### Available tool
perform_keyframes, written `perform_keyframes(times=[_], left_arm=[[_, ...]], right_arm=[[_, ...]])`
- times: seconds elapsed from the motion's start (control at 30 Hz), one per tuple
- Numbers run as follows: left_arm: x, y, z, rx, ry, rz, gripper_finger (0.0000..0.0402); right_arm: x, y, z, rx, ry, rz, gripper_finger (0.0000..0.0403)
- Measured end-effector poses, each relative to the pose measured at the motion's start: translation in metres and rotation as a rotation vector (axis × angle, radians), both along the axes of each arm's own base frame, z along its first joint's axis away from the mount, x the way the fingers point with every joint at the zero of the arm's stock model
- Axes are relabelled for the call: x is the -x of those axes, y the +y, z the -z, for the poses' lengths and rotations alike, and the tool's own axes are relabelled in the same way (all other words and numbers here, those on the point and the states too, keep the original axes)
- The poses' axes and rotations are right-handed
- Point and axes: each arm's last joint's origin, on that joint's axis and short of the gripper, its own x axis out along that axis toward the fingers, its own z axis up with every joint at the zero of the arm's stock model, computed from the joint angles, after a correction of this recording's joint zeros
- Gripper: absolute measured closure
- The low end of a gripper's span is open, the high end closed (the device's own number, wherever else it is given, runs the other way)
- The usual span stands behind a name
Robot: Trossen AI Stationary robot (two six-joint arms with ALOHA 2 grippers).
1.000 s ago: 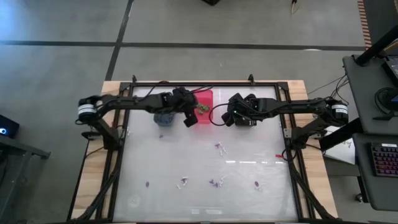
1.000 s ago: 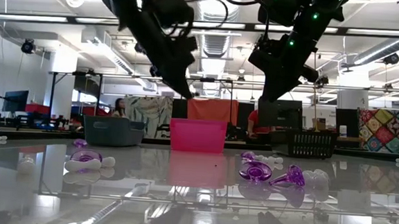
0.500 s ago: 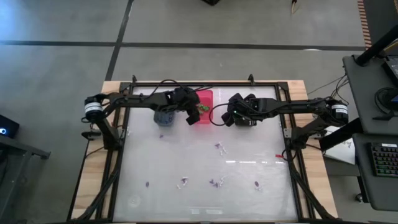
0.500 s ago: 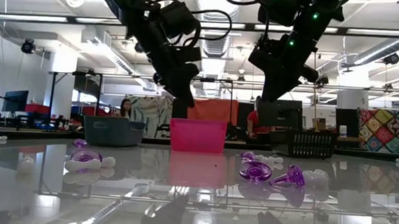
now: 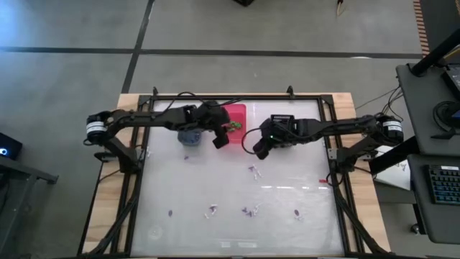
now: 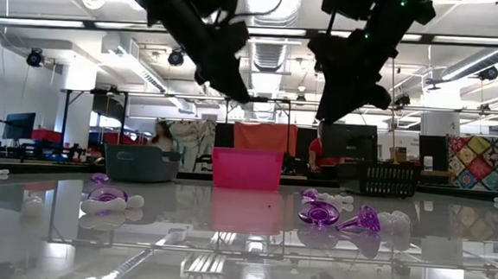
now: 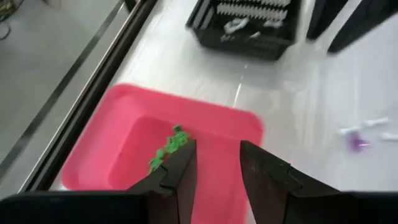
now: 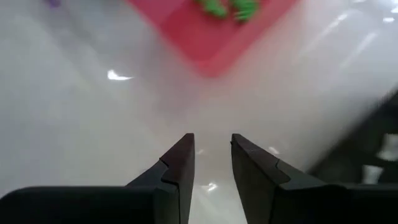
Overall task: Sort Halloween decoration
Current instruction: Put the white bone toy into the black bin
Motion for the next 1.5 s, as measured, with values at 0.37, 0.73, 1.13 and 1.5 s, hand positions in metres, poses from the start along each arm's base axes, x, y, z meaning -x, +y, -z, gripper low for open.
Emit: perform_keyframes(times=[0.37, 0.73, 1.13, 1.5], left_arm=[[0.034, -0.055, -0.032, -0.007, -0.165, 0.134, 0.0297], [0.086, -0.079, -0.046, 0.02, -0.353, 0.177, 0.0297], [0.117, -0.08, -0.043, 0.011, -0.452, 0.172, 0.0297], [0.118, -0.08, -0.042, 0.0, -0.455, 0.177, 0.0297]], right_arm=[[-0.017, 0.045, -0.004, -0.097, -0.025, -0.125, 0.0325], [-0.036, 0.065, 0.021, -0.137, 0.201, -0.099, 0.0328], [-0.05, 0.073, 0.057, -0.181, 0.381, -0.047, 0.0315], [-0.056, 0.075, 0.079, -0.178, 0.432, -0.039, 0.0307]])
